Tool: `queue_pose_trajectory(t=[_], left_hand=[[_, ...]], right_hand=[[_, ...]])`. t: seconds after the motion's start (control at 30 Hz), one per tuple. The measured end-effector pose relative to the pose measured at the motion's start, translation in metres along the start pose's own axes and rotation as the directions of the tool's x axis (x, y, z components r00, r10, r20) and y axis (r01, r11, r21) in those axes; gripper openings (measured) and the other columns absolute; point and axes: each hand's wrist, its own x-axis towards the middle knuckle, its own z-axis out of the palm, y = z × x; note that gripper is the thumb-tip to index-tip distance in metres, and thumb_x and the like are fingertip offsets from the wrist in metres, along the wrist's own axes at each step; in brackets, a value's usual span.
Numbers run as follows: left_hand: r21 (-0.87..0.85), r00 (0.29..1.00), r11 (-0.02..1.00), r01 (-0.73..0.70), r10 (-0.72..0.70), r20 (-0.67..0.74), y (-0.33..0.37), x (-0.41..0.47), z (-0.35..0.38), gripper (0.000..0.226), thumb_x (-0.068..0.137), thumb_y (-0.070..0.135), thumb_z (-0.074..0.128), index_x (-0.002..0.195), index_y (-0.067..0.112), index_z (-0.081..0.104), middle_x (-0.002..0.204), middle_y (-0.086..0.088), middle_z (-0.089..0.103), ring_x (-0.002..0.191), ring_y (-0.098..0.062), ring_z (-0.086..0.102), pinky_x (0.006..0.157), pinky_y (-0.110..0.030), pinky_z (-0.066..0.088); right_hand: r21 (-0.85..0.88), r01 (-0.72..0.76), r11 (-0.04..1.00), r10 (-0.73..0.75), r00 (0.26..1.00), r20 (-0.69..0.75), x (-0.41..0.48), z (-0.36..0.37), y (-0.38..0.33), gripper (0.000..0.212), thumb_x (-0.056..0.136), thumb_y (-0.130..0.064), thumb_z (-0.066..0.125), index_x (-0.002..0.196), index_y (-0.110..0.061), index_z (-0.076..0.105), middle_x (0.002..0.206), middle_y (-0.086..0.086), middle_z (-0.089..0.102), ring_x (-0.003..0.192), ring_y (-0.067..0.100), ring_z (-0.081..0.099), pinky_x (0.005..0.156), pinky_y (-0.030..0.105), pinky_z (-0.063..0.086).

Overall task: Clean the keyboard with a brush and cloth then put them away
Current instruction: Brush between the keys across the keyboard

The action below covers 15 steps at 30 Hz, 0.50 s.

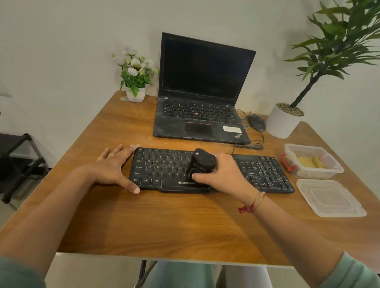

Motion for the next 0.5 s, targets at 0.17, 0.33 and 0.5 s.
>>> queue_pose_trajectory(t=[0.17, 0.33, 0.5], left_hand=[[-0.009, 1.000, 1.000, 0.009, -0.009, 0.002, 0.001, -0.001, 0.000, 0.146, 0.024, 0.085, 0.065, 0.143, 0.047, -0.010, 0.158, 0.005, -0.004, 0.141, -0.010, -0.017, 0.112, -0.038, -0.020], [-0.004, 1.000, 1.000, 0.003, -0.003, 0.007, 0.001, 0.000, 0.000, 0.146, 0.024, 0.086, 0.065, 0.143, 0.047, -0.011, 0.158, 0.006, -0.004, 0.141, -0.010, -0.018, 0.112, -0.037, -0.020], [-0.003, 1.000, 1.000, 0.007, -0.007, 0.013, 0.003, -0.002, -0.001, 0.145, 0.026, 0.083, 0.065, 0.143, 0.045, -0.011, 0.158, 0.005, -0.004, 0.141, -0.010, -0.018, 0.112, -0.038, -0.020]], right_hand=[[-0.023, -0.044, 0.999, 0.044, 0.999, 0.008, 0.013, -0.012, 0.009, 0.024, 0.067, -0.023, 0.079, 0.077, -0.007, 0.063, 0.075, 0.005, 0.069, 0.073, 0.020, 0.066, 0.061, 0.033, 0.054], [-0.016, -0.064, 0.998, 0.064, 0.997, -0.048, 0.014, -0.016, 0.012, 0.027, 0.069, -0.023, 0.079, 0.078, -0.005, 0.062, 0.076, 0.009, 0.068, 0.074, 0.023, 0.065, 0.066, 0.037, 0.054], [0.074, -0.126, 0.989, 0.119, 0.989, 0.092, 0.017, -0.031, 0.015, 0.025, 0.069, -0.016, 0.080, 0.081, -0.019, 0.058, 0.087, 0.007, 0.069, 0.078, 0.022, 0.066, 0.069, 0.034, 0.055]])
